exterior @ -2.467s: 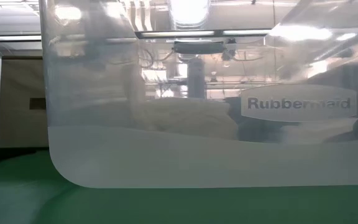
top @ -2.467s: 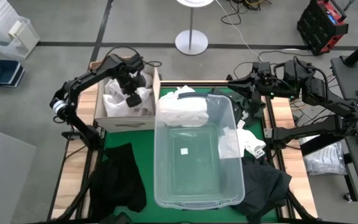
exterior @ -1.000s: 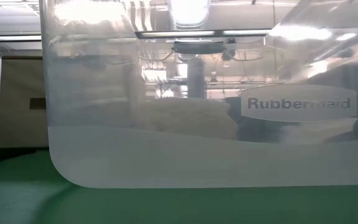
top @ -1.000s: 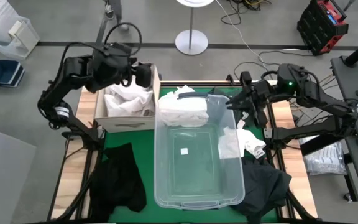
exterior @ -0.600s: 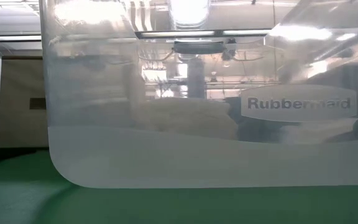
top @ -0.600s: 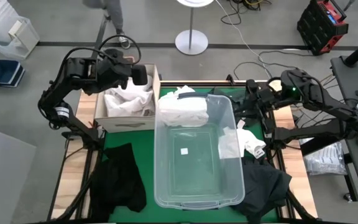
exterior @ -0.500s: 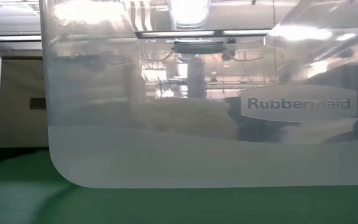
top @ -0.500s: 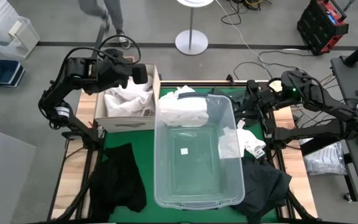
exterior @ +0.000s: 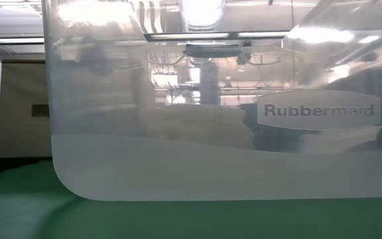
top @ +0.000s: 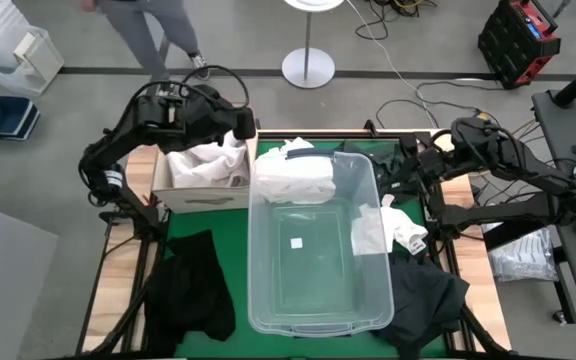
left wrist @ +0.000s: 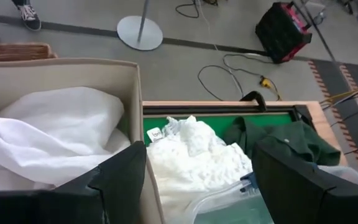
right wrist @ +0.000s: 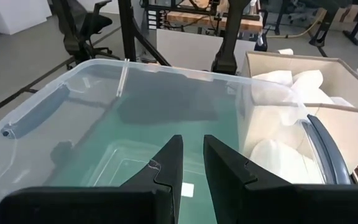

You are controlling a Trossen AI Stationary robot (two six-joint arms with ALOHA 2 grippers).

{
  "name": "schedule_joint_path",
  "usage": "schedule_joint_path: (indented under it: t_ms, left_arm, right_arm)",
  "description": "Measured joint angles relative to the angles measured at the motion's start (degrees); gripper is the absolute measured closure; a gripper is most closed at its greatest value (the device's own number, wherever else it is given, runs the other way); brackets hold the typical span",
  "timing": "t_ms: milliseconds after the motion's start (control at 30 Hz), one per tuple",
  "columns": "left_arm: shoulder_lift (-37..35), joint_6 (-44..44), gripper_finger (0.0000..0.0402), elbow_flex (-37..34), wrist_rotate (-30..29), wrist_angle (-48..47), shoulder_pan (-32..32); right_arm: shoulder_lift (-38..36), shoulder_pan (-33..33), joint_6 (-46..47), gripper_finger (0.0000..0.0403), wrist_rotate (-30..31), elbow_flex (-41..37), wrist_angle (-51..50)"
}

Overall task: Sort clothes
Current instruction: Put the right black pants into the transparent bin

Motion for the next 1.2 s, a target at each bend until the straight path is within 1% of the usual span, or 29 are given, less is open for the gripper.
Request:
schedule_joint_path:
  t_ms: [100,267,333,500,633,733,867,1100,1200]
  left_arm:
    - [0.27,1.53,0.0135,0.00,0.56,0.35,0.00]
    - [0.27,6.53,0.0135,0.04,4.38,0.63,-0.75]
    - [0.25,8.90,0.0135,0.04,4.70,0.61,-1.71]
    - [0.10,15.70,0.0135,0.04,4.76,0.58,-5.14]
    - [0.06,22.17,0.0135,0.04,4.86,0.44,-9.02]
    - [-0.13,25.98,0.0135,0.04,6.60,-0.85,-11.96]
    - [-1.19,30.12,0.0135,-0.20,10.78,-1.21,-15.82]
    - [-5.26,33.28,0.0135,-0.62,14.82,-1.10,-21.00]
    - [-8.09,33.25,0.0135,-1.93,14.98,-1.07,-22.84]
  right_arm:
    - [0.17,0.00,-0.44,0.0346,0.02,-0.02,0.12]
    - [1.32,0.00,-0.90,0.0346,0.20,-0.02,1.33]
    - [2.22,0.00,-0.38,0.0346,0.22,-0.06,2.25]
    - [5.37,-0.02,2.93,0.0346,0.63,-0.07,6.19]
    - [8.03,-0.02,4.34,0.0346,0.64,-0.06,7.01]
    - [9.53,-0.02,5.21,0.0346,0.68,0.22,7.47]
    - [10.86,-0.02,9.42,0.0346,0.70,1.17,9.17]
    - [11.88,-0.02,19.53,0.0346,0.74,3.30,14.32]
    - [12.53,-0.02,22.67,0.0346,0.85,5.20,14.51]
